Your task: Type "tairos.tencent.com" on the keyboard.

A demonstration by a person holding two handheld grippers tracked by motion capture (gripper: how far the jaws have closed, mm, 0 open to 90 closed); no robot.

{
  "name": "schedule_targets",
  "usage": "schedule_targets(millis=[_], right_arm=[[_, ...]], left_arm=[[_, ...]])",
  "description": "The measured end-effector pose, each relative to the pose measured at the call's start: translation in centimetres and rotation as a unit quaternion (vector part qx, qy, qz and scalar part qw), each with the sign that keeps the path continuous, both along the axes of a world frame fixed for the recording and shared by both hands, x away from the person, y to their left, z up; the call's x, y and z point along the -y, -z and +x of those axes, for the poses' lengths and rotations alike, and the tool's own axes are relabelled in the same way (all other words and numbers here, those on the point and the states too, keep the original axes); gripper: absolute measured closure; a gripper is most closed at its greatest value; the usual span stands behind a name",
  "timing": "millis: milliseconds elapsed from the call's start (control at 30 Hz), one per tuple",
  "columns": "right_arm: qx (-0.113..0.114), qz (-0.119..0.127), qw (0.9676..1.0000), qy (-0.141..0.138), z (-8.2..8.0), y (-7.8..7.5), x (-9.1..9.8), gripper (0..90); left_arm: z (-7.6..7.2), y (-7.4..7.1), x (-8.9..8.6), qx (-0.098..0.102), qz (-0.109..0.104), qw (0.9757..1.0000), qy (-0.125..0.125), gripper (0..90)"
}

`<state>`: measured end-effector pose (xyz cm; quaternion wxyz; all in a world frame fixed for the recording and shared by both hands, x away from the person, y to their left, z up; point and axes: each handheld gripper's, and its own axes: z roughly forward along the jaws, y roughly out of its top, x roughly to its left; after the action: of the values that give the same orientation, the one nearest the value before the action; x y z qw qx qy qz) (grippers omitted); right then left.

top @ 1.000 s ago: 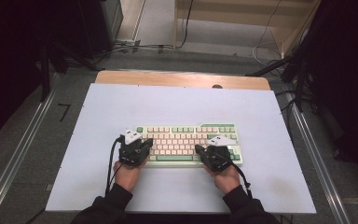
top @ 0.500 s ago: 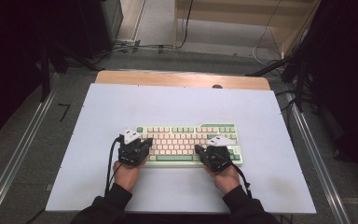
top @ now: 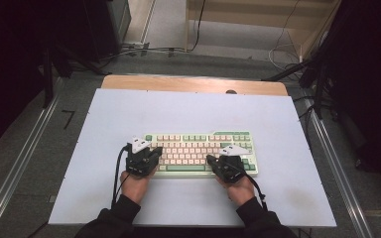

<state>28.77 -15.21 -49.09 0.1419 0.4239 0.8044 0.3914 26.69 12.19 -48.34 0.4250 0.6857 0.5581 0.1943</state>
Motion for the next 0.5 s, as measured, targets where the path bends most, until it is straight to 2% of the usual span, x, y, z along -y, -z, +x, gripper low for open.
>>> schedule_targets(millis=[133, 500], right_arm=[[0.01, 0.011, 0.9999, 0.003, 0.0, -0.6, 0.1, 87.3], [0.018, 0.021, 0.9996, 0.009, 0.5, -1.3, 0.2, 87.3]], left_arm=[[0.0, 0.0, 0.0, 0.0, 0.0, 1.0, -0.001, 90.0], [0.4, 0.1, 0.6, -0.005, -0.002, 1.0, 0.005, 90.0]])
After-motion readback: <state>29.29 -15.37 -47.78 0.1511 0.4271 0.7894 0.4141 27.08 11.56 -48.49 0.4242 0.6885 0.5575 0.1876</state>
